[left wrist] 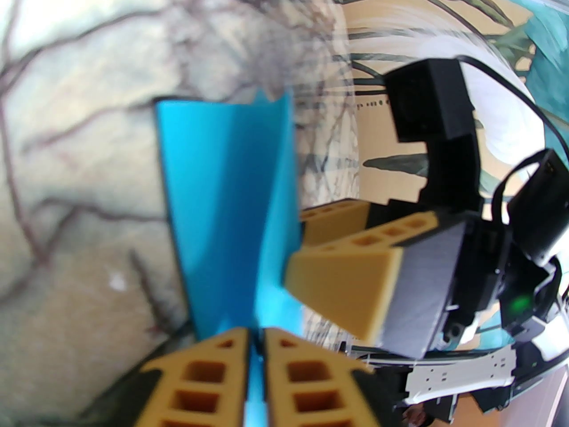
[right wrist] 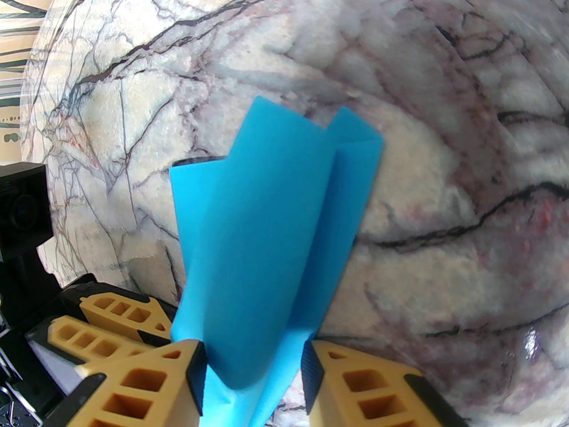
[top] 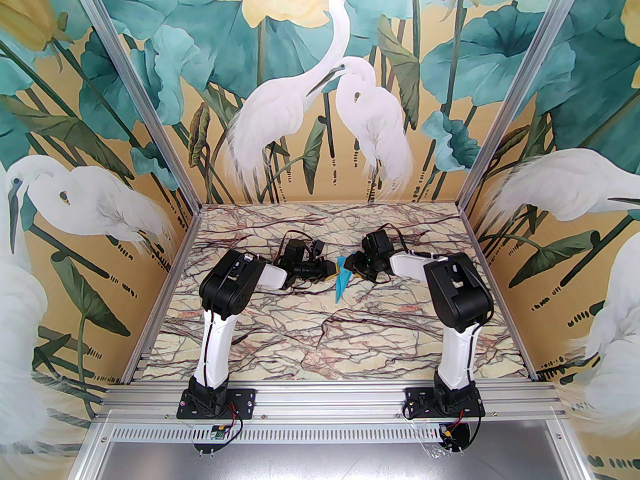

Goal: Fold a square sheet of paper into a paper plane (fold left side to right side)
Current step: Fold the wing for the fifth time at the center of the table.

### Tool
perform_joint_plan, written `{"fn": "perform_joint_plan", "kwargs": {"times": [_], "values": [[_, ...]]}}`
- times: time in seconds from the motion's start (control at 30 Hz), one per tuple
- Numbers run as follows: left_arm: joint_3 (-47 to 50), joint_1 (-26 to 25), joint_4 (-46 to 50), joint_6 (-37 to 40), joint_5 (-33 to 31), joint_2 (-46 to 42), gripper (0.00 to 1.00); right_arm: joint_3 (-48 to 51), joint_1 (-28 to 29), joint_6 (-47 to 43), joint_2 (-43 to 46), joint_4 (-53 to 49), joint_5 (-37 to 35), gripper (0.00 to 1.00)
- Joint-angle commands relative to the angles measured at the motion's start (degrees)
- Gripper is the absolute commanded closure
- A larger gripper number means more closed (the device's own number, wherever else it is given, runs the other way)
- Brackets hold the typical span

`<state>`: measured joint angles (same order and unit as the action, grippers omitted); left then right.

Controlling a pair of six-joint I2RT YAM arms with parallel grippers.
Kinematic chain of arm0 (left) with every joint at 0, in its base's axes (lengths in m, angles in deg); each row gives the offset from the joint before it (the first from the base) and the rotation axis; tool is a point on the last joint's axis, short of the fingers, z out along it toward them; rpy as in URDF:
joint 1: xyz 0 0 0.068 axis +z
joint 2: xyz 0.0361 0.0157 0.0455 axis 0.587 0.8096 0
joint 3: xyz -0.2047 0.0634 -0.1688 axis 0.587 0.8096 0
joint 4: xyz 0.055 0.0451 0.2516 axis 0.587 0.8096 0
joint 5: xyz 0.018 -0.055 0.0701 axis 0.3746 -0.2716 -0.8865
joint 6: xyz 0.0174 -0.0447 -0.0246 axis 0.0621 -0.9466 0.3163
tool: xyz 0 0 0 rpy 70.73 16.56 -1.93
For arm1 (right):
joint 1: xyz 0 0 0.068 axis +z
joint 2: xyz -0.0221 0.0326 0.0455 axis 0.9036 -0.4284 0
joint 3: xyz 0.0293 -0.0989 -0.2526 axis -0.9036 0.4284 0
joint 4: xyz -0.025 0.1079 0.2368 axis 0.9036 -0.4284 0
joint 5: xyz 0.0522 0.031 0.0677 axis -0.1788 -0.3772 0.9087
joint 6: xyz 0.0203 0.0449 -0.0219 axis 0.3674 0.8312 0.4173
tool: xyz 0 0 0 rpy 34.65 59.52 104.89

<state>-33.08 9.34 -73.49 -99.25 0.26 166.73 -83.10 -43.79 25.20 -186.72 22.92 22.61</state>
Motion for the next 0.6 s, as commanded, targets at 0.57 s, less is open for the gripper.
{"fn": "perform_joint_plan", "kwargs": {"times": [0.57], "values": [[-5.26,0.21,9.43,7.23,-4.38,2.32,1.00,-0.05,0.74,-2.43,-4.06,-0.64,0.62,0.50]]}}
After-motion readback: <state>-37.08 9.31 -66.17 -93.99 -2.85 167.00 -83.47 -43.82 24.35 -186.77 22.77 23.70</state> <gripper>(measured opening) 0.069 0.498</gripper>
